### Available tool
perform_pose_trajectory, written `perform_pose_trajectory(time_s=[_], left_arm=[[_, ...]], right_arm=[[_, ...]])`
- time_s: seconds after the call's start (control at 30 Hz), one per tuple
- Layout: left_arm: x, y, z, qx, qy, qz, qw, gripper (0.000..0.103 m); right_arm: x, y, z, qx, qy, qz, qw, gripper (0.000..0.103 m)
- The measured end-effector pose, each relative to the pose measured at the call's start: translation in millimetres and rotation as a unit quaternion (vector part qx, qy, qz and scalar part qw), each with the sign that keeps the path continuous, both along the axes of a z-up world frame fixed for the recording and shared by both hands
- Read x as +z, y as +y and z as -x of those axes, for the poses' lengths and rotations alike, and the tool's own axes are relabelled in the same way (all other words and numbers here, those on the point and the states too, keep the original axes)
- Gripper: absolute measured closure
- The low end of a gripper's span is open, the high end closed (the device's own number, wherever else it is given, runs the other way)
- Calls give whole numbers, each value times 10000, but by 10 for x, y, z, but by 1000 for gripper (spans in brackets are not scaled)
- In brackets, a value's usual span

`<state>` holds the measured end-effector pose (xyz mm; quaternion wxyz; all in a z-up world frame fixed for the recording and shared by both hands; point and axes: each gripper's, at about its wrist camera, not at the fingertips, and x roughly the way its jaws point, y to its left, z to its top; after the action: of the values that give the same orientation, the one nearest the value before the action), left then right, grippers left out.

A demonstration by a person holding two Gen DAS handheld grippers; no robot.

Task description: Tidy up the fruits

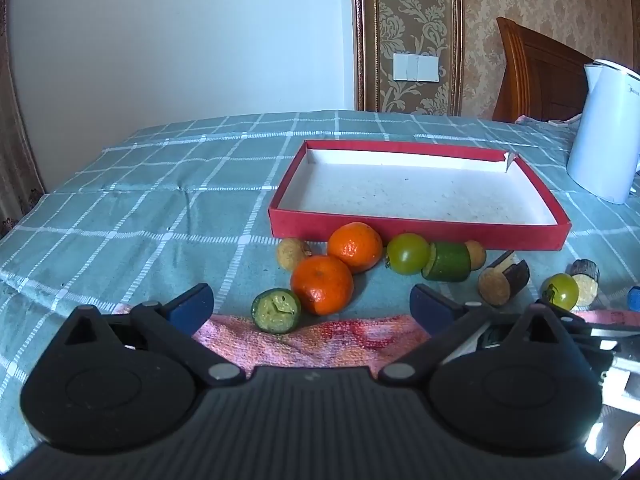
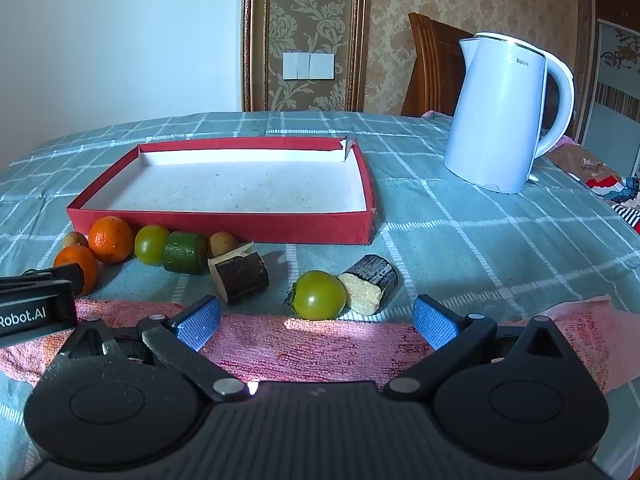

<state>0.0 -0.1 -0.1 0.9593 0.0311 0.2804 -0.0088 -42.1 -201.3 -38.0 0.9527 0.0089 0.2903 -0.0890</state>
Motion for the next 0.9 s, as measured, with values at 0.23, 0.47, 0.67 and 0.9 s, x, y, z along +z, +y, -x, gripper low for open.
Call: perform_pose_trajectory(time_s=[0.23, 0.47, 0.67, 0.9], left_arm=[[-11, -5, -6, 5, 9, -11, 10000, 0], [-34, -8, -22, 11, 40, 0, 10000, 0], [-44, -1, -23, 32, 77, 7, 10000, 0], [-37, 10, -32, 55, 74, 16, 10000, 0]], right_arm=[[-1, 2, -8, 14, 21, -35, 10000, 0], [-10, 10, -23, 4, 54, -34, 10000, 0], [-28, 10, -34, 17, 87, -48, 9999, 0], [-24, 16, -40, 22, 79, -46, 10000, 0]])
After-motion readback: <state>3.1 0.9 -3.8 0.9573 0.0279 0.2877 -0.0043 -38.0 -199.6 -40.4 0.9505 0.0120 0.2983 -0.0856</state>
